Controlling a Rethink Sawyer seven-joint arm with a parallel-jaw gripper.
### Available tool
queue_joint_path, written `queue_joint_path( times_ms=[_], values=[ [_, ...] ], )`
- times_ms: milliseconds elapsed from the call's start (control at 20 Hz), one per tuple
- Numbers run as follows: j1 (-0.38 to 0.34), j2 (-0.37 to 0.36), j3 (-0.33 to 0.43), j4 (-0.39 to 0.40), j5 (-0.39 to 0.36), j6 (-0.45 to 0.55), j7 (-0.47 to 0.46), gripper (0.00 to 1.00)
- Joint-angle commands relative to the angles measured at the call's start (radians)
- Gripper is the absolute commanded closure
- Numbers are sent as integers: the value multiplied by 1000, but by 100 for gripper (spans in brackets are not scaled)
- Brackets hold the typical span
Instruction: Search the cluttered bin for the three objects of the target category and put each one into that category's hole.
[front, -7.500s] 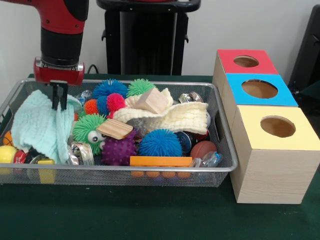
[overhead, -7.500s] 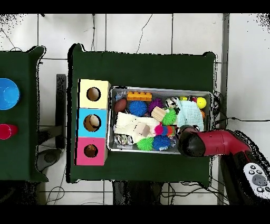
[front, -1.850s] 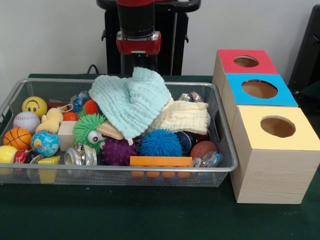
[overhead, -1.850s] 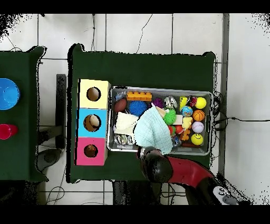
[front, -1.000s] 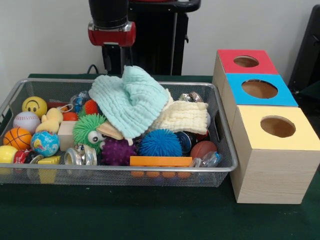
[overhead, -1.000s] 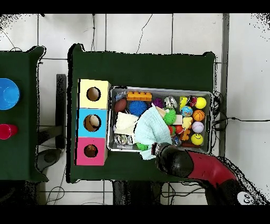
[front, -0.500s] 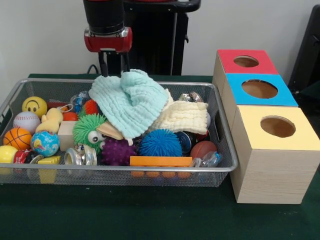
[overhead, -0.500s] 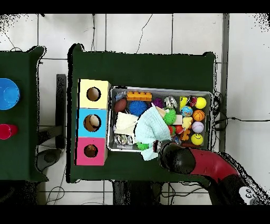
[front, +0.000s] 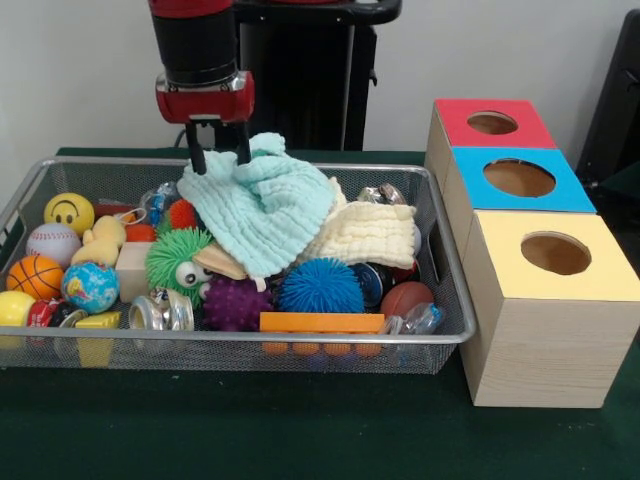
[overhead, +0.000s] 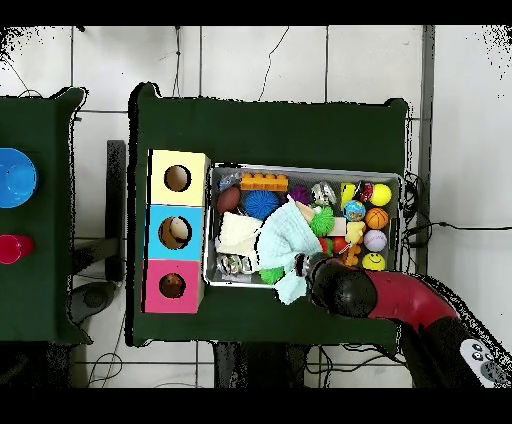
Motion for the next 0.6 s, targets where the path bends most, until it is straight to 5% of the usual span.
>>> queue_joint_path(
  times_ms=[50, 600],
  values=[
    [-35, -14, 114, -141, -51, 159, -207, 0],
    [-82, -4, 152, -162, -89, 182, -228, 0]
  ],
)
